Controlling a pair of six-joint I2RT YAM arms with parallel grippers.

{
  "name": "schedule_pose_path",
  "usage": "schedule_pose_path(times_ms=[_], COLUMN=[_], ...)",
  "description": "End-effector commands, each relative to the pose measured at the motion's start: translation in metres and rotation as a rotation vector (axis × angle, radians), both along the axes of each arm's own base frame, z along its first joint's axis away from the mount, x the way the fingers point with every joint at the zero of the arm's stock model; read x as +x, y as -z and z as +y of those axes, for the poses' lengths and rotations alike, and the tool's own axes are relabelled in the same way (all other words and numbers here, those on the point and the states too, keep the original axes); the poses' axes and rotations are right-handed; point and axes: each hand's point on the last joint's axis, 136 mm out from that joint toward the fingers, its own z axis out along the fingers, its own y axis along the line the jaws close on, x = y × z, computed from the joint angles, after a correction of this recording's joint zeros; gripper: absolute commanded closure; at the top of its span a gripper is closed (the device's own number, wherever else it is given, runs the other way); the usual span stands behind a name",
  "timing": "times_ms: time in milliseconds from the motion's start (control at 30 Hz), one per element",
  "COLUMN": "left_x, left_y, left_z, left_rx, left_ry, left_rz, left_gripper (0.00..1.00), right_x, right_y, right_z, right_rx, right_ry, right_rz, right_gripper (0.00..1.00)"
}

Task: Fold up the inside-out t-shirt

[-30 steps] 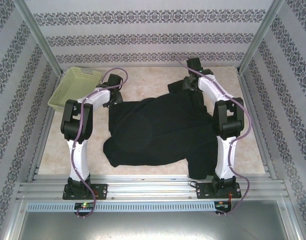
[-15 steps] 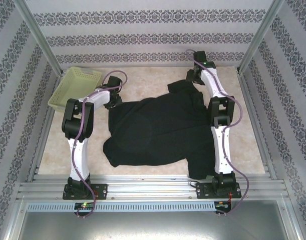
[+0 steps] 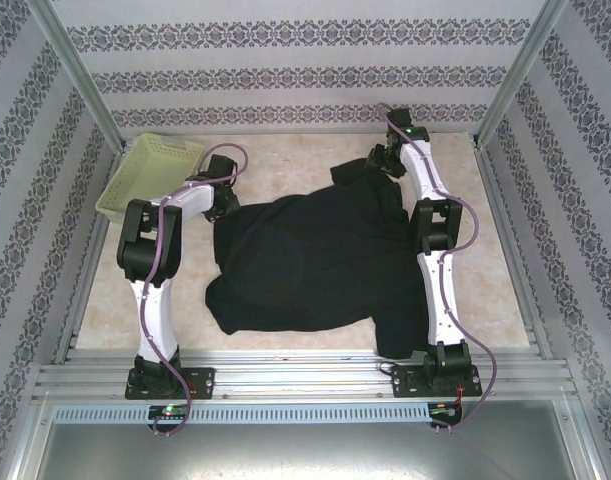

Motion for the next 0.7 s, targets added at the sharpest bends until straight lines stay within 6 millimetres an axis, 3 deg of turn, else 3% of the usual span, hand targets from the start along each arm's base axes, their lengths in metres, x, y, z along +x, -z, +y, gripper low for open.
schedule_pose_path(times_ms=[0, 100, 133, 300, 467, 567, 667], left_x=[-0.014, -0.016, -0.016, -0.025, -0.033, -0.037, -0.045], left_y=[0.007, -0.006, -0.012, -0.045, -0.078, -0.090, -0.097], left_z=[-0.002, -0.001, 0.001, 0.015, 0.023, 0.024, 0.024], left_rx=[-0.042, -0.047, -0.046, -0.046, -0.065, -0.070, -0.088], left_ry=[0.008, 0.008, 0.004, -0.045, -0.072, -0.073, -0.076], left_rz=[0.036, 0.013, 0.001, -0.079, -0.179, -0.204, -0.215], left_gripper=[0.87, 0.91, 0.93, 0.99, 1.00, 1.00, 1.00], right_x=[-0.005, -0.004, -0.003, -0.007, -0.030, -0.049, -0.075], right_y=[0.011, -0.002, -0.011, -0.086, -0.148, -0.163, -0.159], right_z=[-0.002, -0.018, -0.023, -0.041, -0.050, -0.055, -0.058], right_rx=[0.022, -0.026, -0.046, -0.114, -0.137, -0.154, -0.161], right_ry=[0.042, 0.080, 0.090, 0.123, 0.166, 0.180, 0.188], right_rz=[0.043, 0.024, 0.010, -0.131, -0.336, -0.372, -0.345], right_gripper=[0.69, 0.97, 1.00, 1.00, 1.00, 1.00, 1.00])
